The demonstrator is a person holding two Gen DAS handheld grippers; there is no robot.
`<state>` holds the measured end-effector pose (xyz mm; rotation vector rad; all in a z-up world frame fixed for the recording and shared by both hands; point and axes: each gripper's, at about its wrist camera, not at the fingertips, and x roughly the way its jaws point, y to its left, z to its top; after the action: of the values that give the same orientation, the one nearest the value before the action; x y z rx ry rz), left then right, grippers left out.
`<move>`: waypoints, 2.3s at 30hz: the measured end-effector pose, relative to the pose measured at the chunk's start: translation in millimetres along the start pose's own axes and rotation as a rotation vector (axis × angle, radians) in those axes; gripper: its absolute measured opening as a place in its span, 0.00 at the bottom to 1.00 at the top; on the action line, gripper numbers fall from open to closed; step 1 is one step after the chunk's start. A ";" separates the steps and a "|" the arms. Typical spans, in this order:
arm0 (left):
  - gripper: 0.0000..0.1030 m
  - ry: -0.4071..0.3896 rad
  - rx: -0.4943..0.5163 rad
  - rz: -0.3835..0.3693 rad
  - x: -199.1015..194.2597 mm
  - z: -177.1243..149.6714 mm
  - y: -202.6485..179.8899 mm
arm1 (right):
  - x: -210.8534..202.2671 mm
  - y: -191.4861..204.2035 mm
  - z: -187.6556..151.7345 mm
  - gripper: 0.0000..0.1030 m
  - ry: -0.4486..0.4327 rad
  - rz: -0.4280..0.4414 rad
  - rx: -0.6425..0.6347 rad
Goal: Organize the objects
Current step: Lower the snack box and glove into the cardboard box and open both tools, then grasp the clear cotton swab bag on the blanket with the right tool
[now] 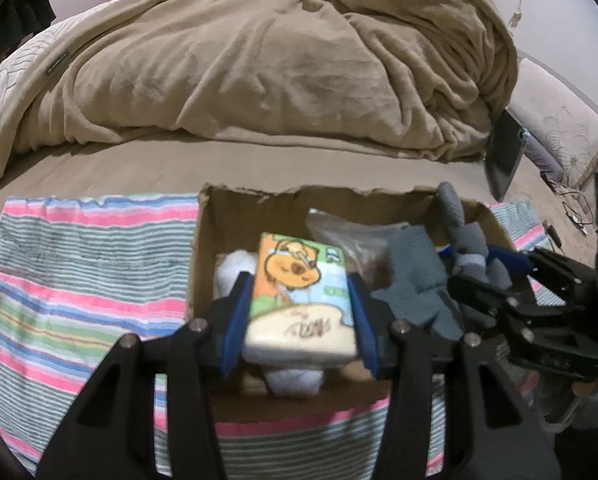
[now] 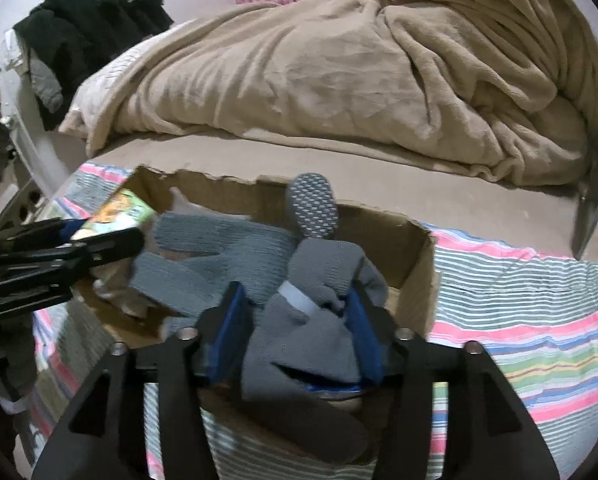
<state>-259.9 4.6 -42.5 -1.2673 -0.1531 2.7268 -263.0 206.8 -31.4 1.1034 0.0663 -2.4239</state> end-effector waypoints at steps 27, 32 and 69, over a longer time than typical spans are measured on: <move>0.56 -0.088 -0.042 -0.056 -98.2 -26.2 -4.8 | -86.5 29.3 -17.1 0.75 -0.056 0.015 0.066; 0.56 -0.090 -0.043 -0.062 -116.4 -42.2 -8.3 | -99.0 36.9 -29.3 0.75 -0.043 0.021 0.082; 0.56 0.010 -0.085 -0.079 -127.2 -140.4 -1.0 | -77.9 82.0 -120.3 0.76 0.174 0.022 0.074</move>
<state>-71.1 -9.7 -36.7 -1.2673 -0.3148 2.6734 -98.9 193.2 -44.2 1.3395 0.0201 -2.3226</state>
